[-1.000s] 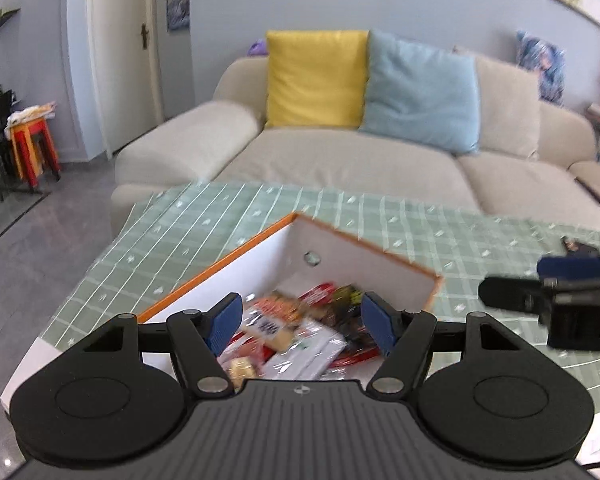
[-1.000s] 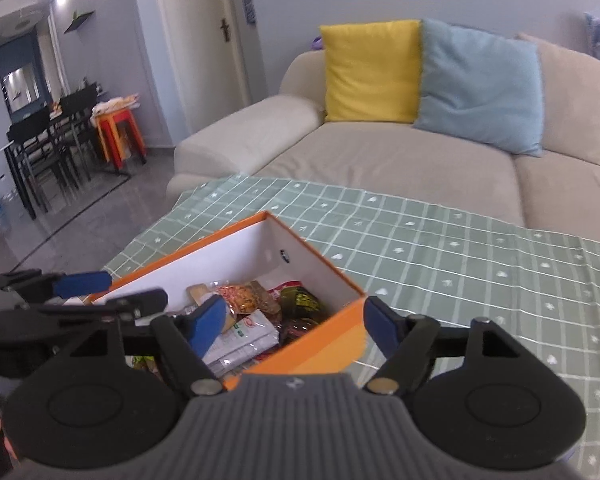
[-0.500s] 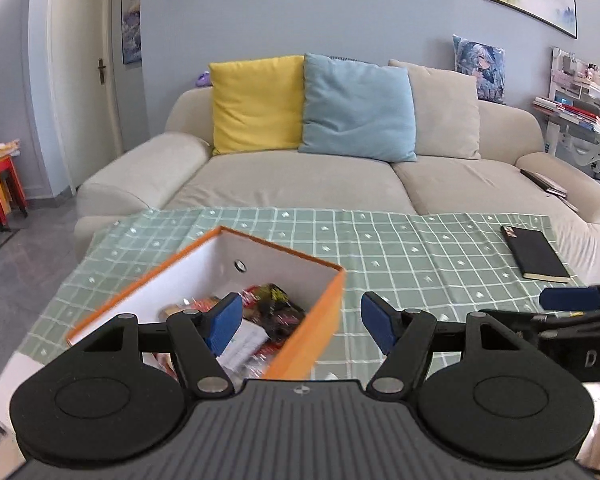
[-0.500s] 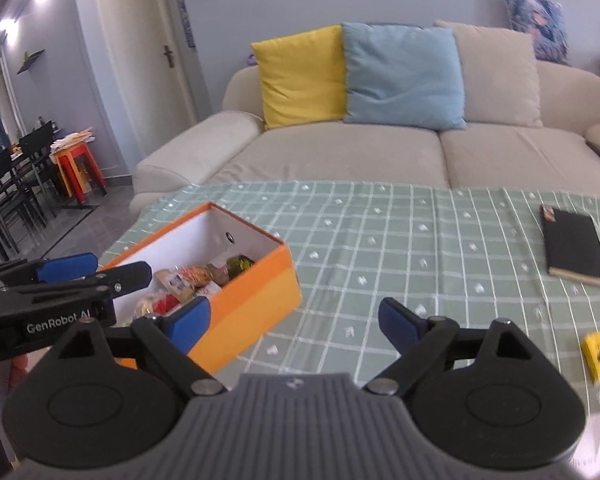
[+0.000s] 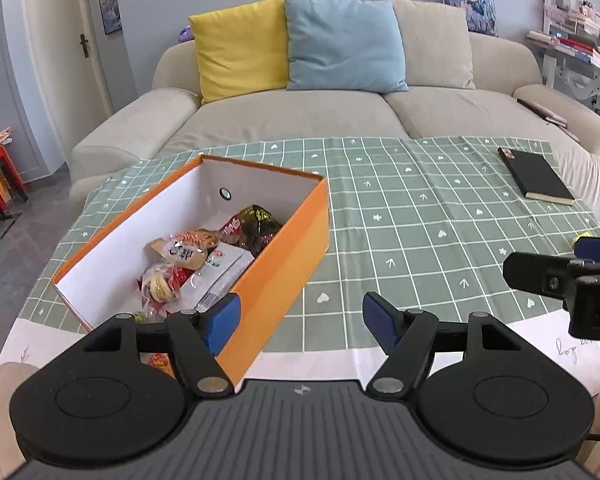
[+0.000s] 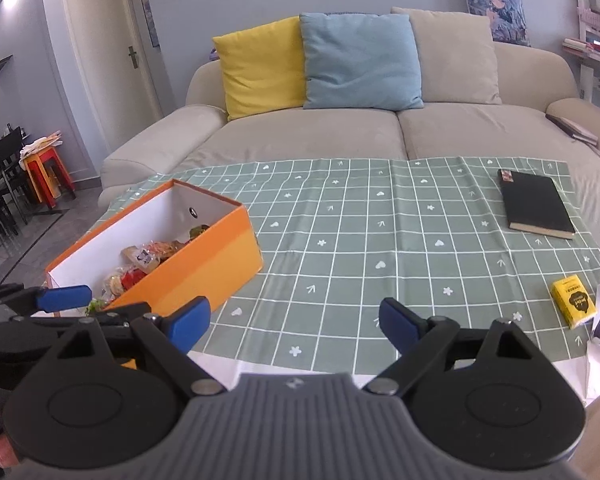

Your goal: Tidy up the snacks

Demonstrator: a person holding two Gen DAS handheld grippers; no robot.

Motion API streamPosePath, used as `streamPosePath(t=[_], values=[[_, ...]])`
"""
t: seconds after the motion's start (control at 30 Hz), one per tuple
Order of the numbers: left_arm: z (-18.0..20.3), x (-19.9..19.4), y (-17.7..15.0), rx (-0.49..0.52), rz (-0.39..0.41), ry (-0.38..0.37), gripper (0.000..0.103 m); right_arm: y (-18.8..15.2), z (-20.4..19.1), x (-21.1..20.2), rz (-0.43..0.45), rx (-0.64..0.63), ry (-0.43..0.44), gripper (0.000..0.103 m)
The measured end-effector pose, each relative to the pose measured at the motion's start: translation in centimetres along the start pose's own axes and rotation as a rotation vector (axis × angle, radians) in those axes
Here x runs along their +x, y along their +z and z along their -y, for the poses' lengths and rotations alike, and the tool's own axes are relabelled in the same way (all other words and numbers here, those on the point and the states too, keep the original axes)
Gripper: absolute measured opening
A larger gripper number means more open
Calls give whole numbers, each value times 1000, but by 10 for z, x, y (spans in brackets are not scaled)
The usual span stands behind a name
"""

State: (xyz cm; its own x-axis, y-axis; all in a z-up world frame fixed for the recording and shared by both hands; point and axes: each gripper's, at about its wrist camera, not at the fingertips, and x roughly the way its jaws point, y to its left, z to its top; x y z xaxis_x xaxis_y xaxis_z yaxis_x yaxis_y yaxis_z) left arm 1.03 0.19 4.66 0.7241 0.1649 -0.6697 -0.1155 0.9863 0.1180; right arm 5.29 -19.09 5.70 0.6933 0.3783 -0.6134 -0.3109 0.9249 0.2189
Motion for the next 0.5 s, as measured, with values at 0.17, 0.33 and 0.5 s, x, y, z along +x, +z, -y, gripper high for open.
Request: streamPosePath(t=[0.17, 0.33, 0.5], values=[[-2, 5, -4, -20, -38, 4, 82, -1, -3, 0, 9, -11, -5, 89], [2, 10, -7, 3, -74, 22, 82, -2, -9, 2, 1, -39, 2, 89], [0, 11, -8, -3, -88, 37, 82, -3, -14, 6, -22, -68, 8, 89]])
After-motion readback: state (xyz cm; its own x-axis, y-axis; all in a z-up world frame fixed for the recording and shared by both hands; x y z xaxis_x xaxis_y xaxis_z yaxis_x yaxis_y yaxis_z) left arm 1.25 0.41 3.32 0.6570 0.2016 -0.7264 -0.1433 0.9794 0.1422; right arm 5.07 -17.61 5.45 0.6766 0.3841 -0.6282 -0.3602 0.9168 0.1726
